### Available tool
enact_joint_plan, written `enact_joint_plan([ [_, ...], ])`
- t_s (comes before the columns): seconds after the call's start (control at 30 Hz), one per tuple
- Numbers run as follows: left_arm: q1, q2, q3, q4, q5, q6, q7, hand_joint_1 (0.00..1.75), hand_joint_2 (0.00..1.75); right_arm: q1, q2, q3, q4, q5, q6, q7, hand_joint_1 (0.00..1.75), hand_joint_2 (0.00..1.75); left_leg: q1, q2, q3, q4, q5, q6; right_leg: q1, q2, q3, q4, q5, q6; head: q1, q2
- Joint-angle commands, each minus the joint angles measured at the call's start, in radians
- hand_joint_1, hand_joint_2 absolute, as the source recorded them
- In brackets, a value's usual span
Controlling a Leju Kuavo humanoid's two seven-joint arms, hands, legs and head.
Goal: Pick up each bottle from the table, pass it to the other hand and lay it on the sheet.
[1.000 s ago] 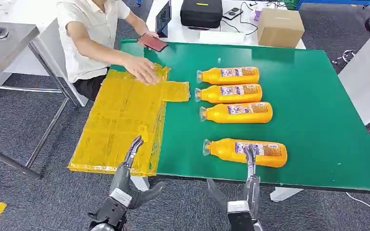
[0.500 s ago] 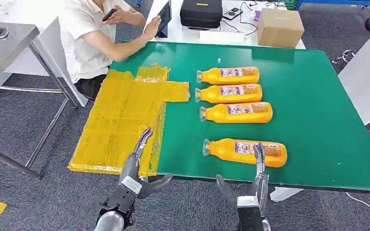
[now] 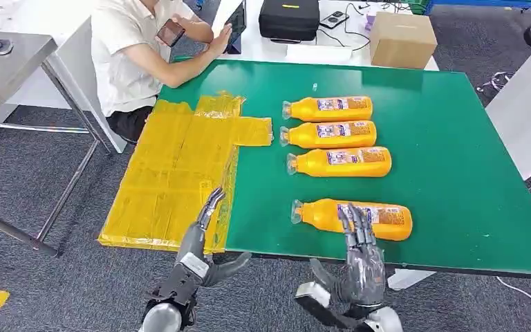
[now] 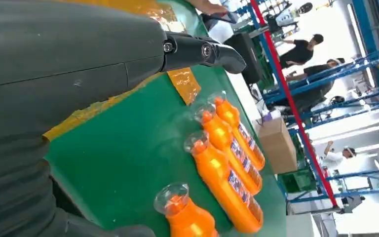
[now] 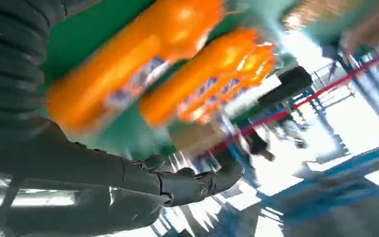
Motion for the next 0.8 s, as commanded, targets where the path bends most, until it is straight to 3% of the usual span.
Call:
enact_joint_plan([
  [0.03, -0.057, 0.0, -0.039, 0.095, 0.004, -0.007, 0.005, 0.0, 1.75, -0.104, -0.149, -0.056, 0.129, 0.01, -0.01, 0.099, 0.0, 1.75, -0.001, 0.001, 0.002, -0.001, 0.0, 0.0, 0.0, 0.001, 0.003, -0.002, 0.001, -0.001, 0.0, 0.0],
  [0.1, -0.062, -0.001, -0.041, 0.098, 0.003, -0.007, 0.006, 0.0, 1.75, -0.105, -0.15, -0.06, 0.126, 0.068, -0.01, 0.129, 0.0, 1.75, -0.001, 0.0, 0.003, -0.001, 0.0, 0.0, -0.001, 0.001, 0.004, -0.002, 0.0, -0.001, 0.0, 0.0],
  [0.33, -0.068, -0.005, -0.042, 0.102, 0.004, -0.004, 0.003, 0.0, 1.75, -0.106, -0.13, -0.033, 0.094, -0.044, -0.01, 0.059, 0.0, 1.75, 0.0, 0.0, 0.003, 0.0, 0.0, -0.001, 0.001, 0.001, 0.003, -0.001, 0.0, -0.001, 0.0, 0.0],
  [0.5, -0.069, -0.009, -0.049, 0.107, 0.004, -0.003, -0.001, 0.0, 1.75, -0.099, -0.121, -0.091, 0.106, 0.101, -0.01, 0.134, 0.0, 1.75, 0.001, 0.0, 0.004, -0.001, -0.001, -0.001, 0.001, 0.0, 0.004, -0.001, 0.0, -0.002, 0.0, 0.0],
  [0.67, -0.068, -0.009, -0.049, 0.106, 0.004, -0.003, -0.001, 0.0, 1.75, -0.102, -0.126, -0.091, 0.109, 0.097, -0.01, 0.134, 0.0, 1.75, 0.001, 0.0, 0.003, -0.001, 0.0, -0.001, 0.001, 0.0, 0.004, -0.002, 0.0, -0.001, 0.0, 0.0],
  [0.7, -0.067, -0.008, -0.049, 0.104, 0.004, -0.004, -0.001, 0.0, 1.75, -0.104, -0.131, -0.091, 0.119, 0.109, -0.01, 0.15, 0.0, 1.75, 0.001, 0.0, 0.004, -0.001, 0.0, -0.001, 0.001, 0.0, 0.004, -0.002, 0.0, -0.002, 0.0, 0.0],
  [0.73, -0.067, -0.01, -0.046, 0.104, 0.002, -0.002, 0.001, 0.0, 1.75, -0.111, -0.159, -0.076, 0.141, 0.185, -0.01, 0.228, 0.0, 1.75, 0.001, 0.0, 0.003, -0.001, -0.001, -0.001, 0.001, 0.001, 0.004, -0.001, 0.0, -0.001, 0.0, 0.0],
  [0.8, -0.066, -0.011, -0.046, 0.103, 0.0, -0.004, 0.001, 0.0, 1.75, -0.128, -0.185, -0.074, 0.172, 0.162, -0.01, 0.252, 0.0, 1.75, 0.001, 0.0, 0.004, -0.001, -0.001, -0.001, 0.001, 0.001, 0.004, -0.002, 0.0, -0.002, 0.0, 0.0],
])
